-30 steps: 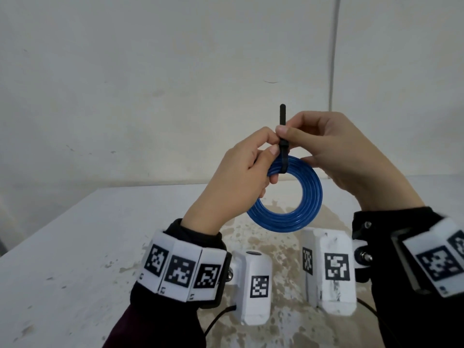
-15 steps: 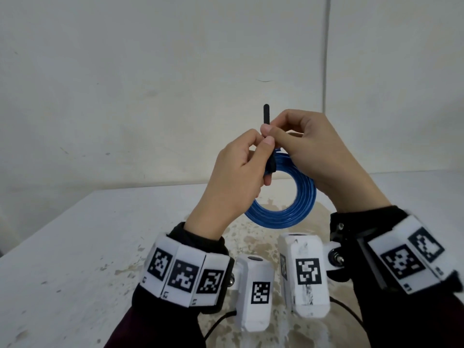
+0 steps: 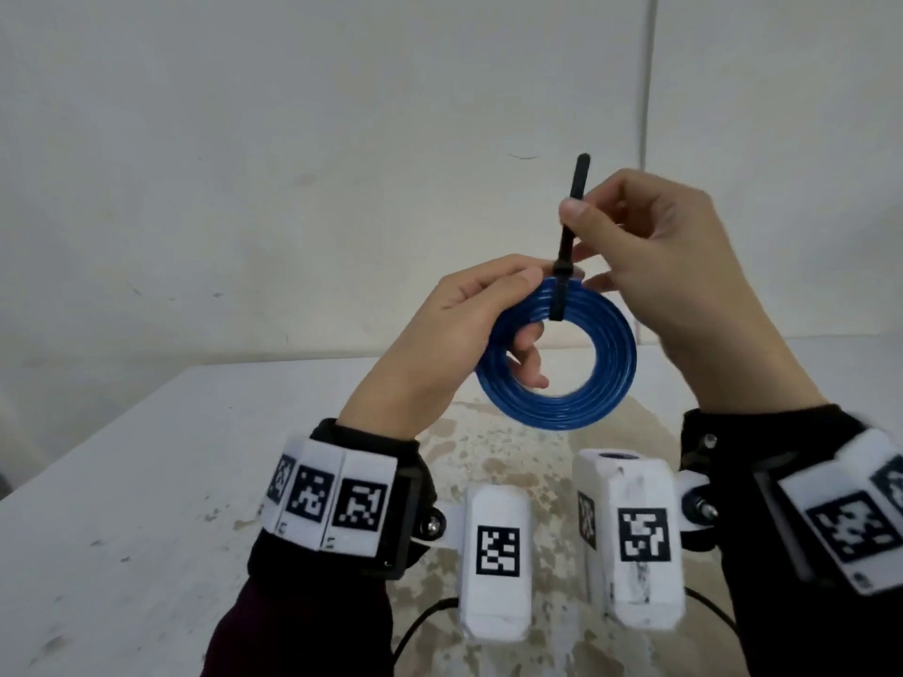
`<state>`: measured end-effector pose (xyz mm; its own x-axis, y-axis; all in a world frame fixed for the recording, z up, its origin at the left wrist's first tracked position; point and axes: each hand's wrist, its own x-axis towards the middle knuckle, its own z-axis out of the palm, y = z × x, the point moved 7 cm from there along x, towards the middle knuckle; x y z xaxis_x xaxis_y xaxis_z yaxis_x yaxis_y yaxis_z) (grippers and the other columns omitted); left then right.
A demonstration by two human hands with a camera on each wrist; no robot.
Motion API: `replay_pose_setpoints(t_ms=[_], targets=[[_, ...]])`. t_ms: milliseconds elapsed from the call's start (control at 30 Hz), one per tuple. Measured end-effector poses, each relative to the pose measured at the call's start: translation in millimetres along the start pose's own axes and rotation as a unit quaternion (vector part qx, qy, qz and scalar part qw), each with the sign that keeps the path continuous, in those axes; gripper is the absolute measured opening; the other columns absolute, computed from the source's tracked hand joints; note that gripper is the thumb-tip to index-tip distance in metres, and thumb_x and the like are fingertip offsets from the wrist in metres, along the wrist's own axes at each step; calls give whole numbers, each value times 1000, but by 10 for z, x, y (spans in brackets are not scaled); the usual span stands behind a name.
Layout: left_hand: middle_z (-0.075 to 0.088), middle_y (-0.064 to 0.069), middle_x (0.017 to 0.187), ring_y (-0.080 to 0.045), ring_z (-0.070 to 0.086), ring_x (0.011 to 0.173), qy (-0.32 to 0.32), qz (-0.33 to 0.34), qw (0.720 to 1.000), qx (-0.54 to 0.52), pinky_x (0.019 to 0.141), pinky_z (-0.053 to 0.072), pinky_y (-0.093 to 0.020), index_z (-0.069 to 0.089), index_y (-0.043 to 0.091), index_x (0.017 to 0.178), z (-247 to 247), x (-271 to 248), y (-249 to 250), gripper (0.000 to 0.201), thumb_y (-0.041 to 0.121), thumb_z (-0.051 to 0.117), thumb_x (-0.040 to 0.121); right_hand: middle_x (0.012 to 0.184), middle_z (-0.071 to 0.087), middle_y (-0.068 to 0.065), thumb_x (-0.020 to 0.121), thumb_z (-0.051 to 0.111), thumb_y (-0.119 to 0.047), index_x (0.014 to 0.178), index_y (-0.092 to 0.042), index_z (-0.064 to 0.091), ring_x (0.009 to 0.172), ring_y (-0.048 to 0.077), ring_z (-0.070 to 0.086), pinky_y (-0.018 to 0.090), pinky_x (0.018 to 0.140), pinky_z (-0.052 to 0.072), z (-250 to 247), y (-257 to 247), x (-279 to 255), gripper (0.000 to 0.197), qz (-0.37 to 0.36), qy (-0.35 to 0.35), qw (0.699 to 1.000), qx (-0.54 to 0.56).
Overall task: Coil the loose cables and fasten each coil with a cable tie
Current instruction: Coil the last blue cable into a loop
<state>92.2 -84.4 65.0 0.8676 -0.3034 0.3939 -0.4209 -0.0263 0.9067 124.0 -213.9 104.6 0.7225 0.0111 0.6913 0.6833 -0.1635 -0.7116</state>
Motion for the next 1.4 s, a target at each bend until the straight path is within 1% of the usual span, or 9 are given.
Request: replay_pose_setpoints(t_ms=[133,367,567,700,867,1033,1133,1233,1400], targets=[[29,3,54,-7,21,39,19,-47,999,-11,41,47,-24,64,9,93,19,29,-112,29,19,39,102,71,67,7,90,64,-20,79,-11,62,65,15,67,31,58,57,54,-51,-28,14,-29,-8,999,-29],[30,7,47,-7,23,36,89,-46,994,52,36,38,-22,63,18,86,-157,27,-157,25,17,43,101,65,64,1,87,65,-19,74,-10,62,67,18,63,45,67,54,251,-202,-119,16,-122,-38,989,-78],[28,3,51,-11,20,42,57,-36,994,84,38,41,-25,70,16,100,-87,14,-62,32,17,38,102,66,57,-13,90,63,-24,71,-19,57,67,3,52,12,62,39,184,26,-35,20,-60,-10,994,-95],[42,16,42,-9,28,39,83,-1,985,154,40,41,-28,72,14,101,-117,-19,31,27,30,50,98,66,59,-3,91,62,-21,75,-12,61,63,9,55,24,65,48,202,126,-11,19,-9,-42,999,-32],[61,6,59,-6,37,34,124,49,949,286,38,36,-20,73,22,89,-97,-10,77,19,30,57,93,66,56,7,91,61,-13,74,-6,58,60,12,56,22,57,52,242,273,-20,19,54,-45,996,55],[58,5,54,-4,43,36,128,38,930,343,39,32,-11,74,16,82,-52,8,-1,22,27,58,93,67,53,2,89,61,-16,68,-13,55,68,22,52,44,69,56,326,526,-41,22,80,-20,997,2],[50,13,42,-3,42,36,120,12,930,348,39,31,-10,72,16,79,-46,9,-56,24,27,57,93,69,56,2,92,59,-15,70,-12,56,68,20,55,38,68,56,387,610,-59,23,120,-96,988,-2],[45,11,44,-7,35,37,107,-15,950,294,40,37,-20,72,17,79,-41,22,-72,23,29,57,92,72,58,0,97,49,-17,76,-12,55,68,14,57,26,66,51,402,573,-112,23,226,-214,931,188],[37,1,48,-10,33,37,51,-72,980,179,40,37,-25,74,13,90,-15,-1,-105,21,24,56,94,60,51,-3,102,33,-26,75,-14,50,62,13,52,25,62,41,366,363,-112,35,224,-224,899,302]])
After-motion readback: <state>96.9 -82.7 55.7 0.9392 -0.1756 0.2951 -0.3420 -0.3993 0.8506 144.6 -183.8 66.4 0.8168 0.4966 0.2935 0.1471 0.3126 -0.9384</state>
